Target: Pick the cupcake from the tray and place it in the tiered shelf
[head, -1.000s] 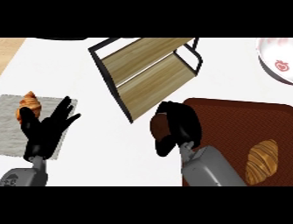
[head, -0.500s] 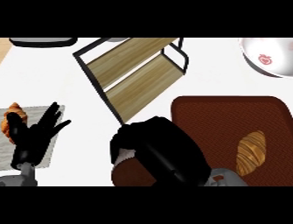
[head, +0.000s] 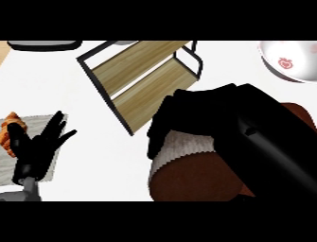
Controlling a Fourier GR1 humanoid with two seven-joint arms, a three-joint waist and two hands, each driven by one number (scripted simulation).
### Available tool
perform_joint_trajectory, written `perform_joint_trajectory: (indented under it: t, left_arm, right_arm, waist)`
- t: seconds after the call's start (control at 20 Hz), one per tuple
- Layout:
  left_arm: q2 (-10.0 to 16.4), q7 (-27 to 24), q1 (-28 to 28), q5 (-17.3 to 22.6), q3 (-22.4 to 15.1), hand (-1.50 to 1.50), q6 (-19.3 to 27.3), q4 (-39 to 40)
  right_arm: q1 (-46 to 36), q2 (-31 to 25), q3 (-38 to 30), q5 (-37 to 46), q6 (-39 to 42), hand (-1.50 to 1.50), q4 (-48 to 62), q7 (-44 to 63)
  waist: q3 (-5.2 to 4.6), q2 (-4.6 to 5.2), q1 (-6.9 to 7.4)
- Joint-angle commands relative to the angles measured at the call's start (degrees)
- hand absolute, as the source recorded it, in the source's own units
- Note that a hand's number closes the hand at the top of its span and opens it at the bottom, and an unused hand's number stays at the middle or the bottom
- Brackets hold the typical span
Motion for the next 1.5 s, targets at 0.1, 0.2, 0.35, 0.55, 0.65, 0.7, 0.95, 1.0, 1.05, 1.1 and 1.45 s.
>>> perform_joint_trajectory:
  t: [0.1,0.2,0.35,0.55,0.65,0.7,0.95,1.0,1.05,1.1,1.45]
  left_arm:
    - [-2.03,-1.72,1.36,-0.25,-1.33,0.0,-1.7,4.08]
    - [-2.15,0.26,-0.04,-1.25,-1.52,0.0,0.06,3.07]
    - [-3.31,0.13,-1.93,-1.42,-1.37,0.0,0.41,5.28]
    - [-1.7,-1.41,-1.75,-1.07,0.15,0.0,-1.42,6.21]
    - [-1.89,-1.33,-1.37,-1.33,-0.46,0.0,-1.75,4.85]
    - [-0.95,0.58,-0.52,0.19,0.27,0.0,-3.11,4.31]
    - [-1.94,-0.3,0.93,-1.35,-0.39,0.0,-1.78,2.34]
    - [-4.46,0.49,-1.03,-2.73,-2.03,0.0,0.82,1.85]
    - [-2.78,3.08,-1.53,-2.34,-0.4,0.0,1.28,1.76]
    - [-2.4,0.83,-0.05,-1.45,-0.48,0.0,-1.41,2.6]
    - [-2.04,0.75,-3.0,-2.11,0.7,0.0,-1.53,5.29]
  right_arm:
    - [-17.02,-0.88,-12.13,-8.65,1.82,1.5,8.82,8.07]
    - [-21.78,-3.48,-16.52,-9.0,0.81,1.5,15.28,6.65]
    - [-26.29,-5.29,-18.82,-9.06,-0.63,1.5,19.63,6.3]
    - [-32.43,-6.29,-19.27,-4.3,-3.34,1.5,32.57,-1.09]
    - [-33.93,-8.54,-20.15,-3.66,-2.24,1.5,38.17,-5.62]
    - [-34.71,-7.41,-19.26,-2.33,-3.95,1.5,39.02,-4.89]
    - [-34.98,-10.24,-18.39,-1.82,-0.4,1.5,48.46,-15.45]
    - [-38.27,-10.79,-19.46,-1.88,-0.8,1.5,51.97,-16.48]
    - [-34.89,-10.32,-16.85,-0.3,-0.32,1.5,49.84,-17.38]
    - [-37.83,-9.23,-15.85,2.16,-2.8,1.5,53.61,-19.08]
    - [-38.66,-8.65,-13.78,7.5,-7.25,1.5,63.56,-29.16]
  waist:
    - [-0.48,0.44,0.12]
    - [-0.47,0.55,0.34]
    - [-0.47,0.58,0.11]
    - [-0.48,0.87,0.92]
    - [-0.46,0.92,1.15]
    - [-0.46,0.84,1.24]
    - [-0.43,0.95,1.5]
    - [-0.43,0.96,1.45]
    - [-0.41,0.83,1.03]
    - [-0.46,0.99,1.6]
    - [-0.44,0.89,0.95]
